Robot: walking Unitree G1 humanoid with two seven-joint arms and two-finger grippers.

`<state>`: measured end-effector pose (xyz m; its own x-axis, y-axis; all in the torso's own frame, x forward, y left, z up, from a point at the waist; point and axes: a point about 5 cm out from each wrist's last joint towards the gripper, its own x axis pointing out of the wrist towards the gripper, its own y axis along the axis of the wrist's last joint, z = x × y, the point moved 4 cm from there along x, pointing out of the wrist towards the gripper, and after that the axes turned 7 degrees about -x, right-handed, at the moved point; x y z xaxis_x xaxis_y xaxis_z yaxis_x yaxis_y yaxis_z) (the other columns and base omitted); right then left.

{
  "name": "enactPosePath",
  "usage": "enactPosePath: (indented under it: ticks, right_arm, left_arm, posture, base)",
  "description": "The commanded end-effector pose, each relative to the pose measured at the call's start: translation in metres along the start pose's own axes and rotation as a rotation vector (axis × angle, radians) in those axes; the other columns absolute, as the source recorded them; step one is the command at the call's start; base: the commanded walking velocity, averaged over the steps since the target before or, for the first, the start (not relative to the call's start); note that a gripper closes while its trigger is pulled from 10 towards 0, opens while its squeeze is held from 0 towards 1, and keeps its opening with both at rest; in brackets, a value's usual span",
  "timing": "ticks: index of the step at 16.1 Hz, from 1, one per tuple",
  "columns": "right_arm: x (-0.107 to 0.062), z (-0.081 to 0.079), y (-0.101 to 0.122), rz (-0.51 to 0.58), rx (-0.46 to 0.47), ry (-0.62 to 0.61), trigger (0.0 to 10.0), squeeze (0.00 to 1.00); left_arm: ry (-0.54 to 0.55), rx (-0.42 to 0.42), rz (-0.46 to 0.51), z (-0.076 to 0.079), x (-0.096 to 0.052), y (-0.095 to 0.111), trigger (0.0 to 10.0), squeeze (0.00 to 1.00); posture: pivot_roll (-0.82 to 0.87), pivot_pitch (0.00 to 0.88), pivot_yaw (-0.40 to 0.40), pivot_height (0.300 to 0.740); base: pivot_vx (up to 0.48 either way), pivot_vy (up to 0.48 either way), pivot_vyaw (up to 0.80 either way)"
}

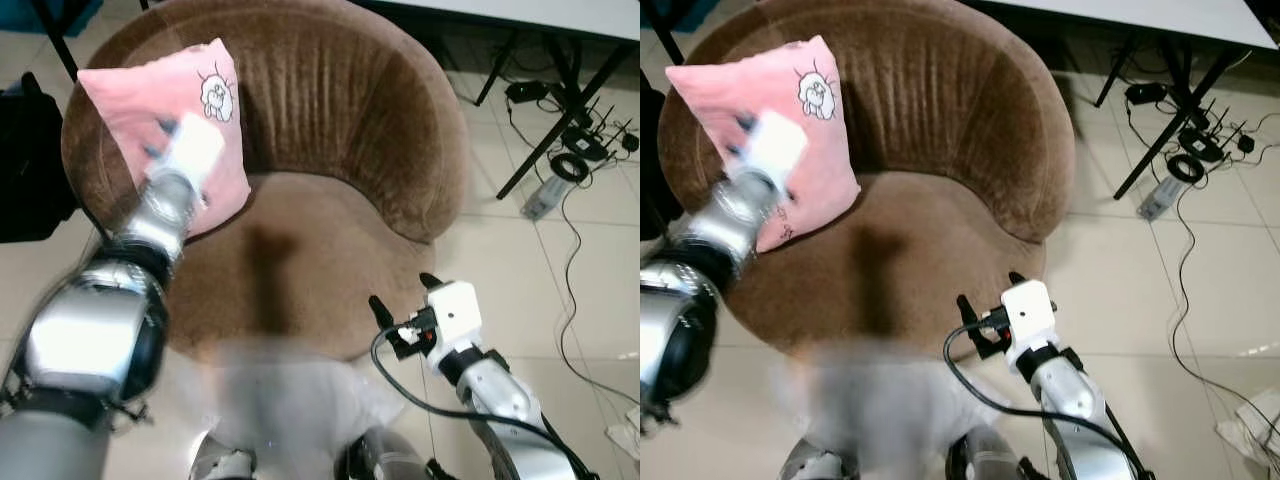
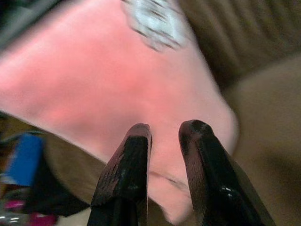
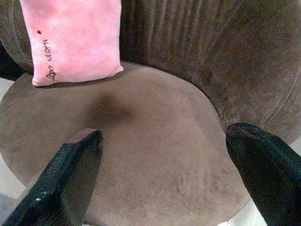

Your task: Move the pillow to the sofa from floor

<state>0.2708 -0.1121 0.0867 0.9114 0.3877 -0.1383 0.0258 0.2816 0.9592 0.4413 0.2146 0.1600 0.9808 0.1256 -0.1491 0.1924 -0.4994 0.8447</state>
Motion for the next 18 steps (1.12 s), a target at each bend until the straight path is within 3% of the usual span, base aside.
enactPosePath:
  ticks: [1,3,4,6,7,9,11,12,13,16,18]
  right_arm:
    - [-0.002,0.003,-0.005,-0.02,-0.003,-0.011,10.0,0.18]
    - [0.0,0.004,-0.005,-0.016,-0.005,-0.011,10.0,0.18]
    - [0.002,0.006,-0.004,-0.011,-0.009,-0.012,10.0,0.18]
    - [0.006,0.009,-0.004,-0.005,-0.014,-0.013,10.0,0.18]
    - [0.009,0.01,-0.002,0.002,-0.018,-0.011,10.0,0.18]
    - [0.013,0.01,0.0,0.009,-0.025,0.001,10.0,0.18]
    - [0.016,0.01,0.001,0.014,-0.026,0.008,10.0,0.18]
    - [0.019,0.009,0.002,0.02,-0.03,0.014,10.0,0.18]
    - [0.021,0.01,0.003,0.024,-0.033,0.016,10.0,0.18]
    - [0.023,0.012,0.003,0.027,-0.038,0.015,10.0,0.18]
    - [0.023,0.013,0.003,0.026,-0.041,0.015,10.0,0.18]
  left_arm:
    - [-0.05,0.004,-0.007,0.012,-0.002,-0.009,10.0,0.0]
    - [-0.103,-0.067,-0.038,0.025,-0.009,-0.03,10.0,0.0]
    - [-0.175,-0.109,-0.079,0.042,-0.017,-0.052,10.0,0.0]
    - [-0.264,-0.22,-0.124,0.064,-0.027,-0.07,10.0,0.0]
    - [-0.363,-0.247,-0.132,0.089,-0.038,-0.08,10.0,0.0]
    - [-0.456,-0.274,-0.11,0.115,-0.049,-0.081,10.0,0.0]
    - [-0.46,-0.33,-0.099,0.12,-0.05,-0.075,10.0,0.0]
    - [-0.537,-0.454,-0.097,0.135,-0.053,-0.062,10.0,0.0]
    - [-0.578,-0.505,-0.077,0.141,-0.055,-0.051,10.0,0.0]
    - [-0.558,-0.524,-0.047,0.129,-0.05,-0.032,10.0,0.0]
    - [-0.546,-0.464,-0.03,0.113,-0.046,-0.021,10.0,0.0]
  posture:
    - [-0.22,0.259,-0.087,0.74]
    - [-0.2,0.254,-0.086,0.74]
    - [-0.19,0.251,-0.084,0.74]
    - [-0.18,0.246,-0.084,0.74]
    - [-0.17,0.24,-0.089,0.74]
    - [-0.15,0.233,-0.091,0.74]
    - [-0.14,0.225,-0.098,0.74]
    - [-0.13,0.221,-0.1,0.74]
    - [-0.13,0.218,-0.099,0.74]
    - [-0.13,0.219,-0.099,0.74]
    - [-0.13,0.225,-0.101,0.74]
  base:
    - [0.0,0.0,0.0]
    - [0.0,0.0,0.0]
    - [0.0,0.0,0.0]
    - [0.0,0.0,0.0]
    - [0.0,0.0,0.0]
    - [0.0,0.0,0.0]
    - [0.0,0.0,0.0]
    - [0.0,0.0,0.0]
    - [0.0,0.0,0.0]
    - [0.0,0.0,0.0]
    - [0.0,0.0,0.0]
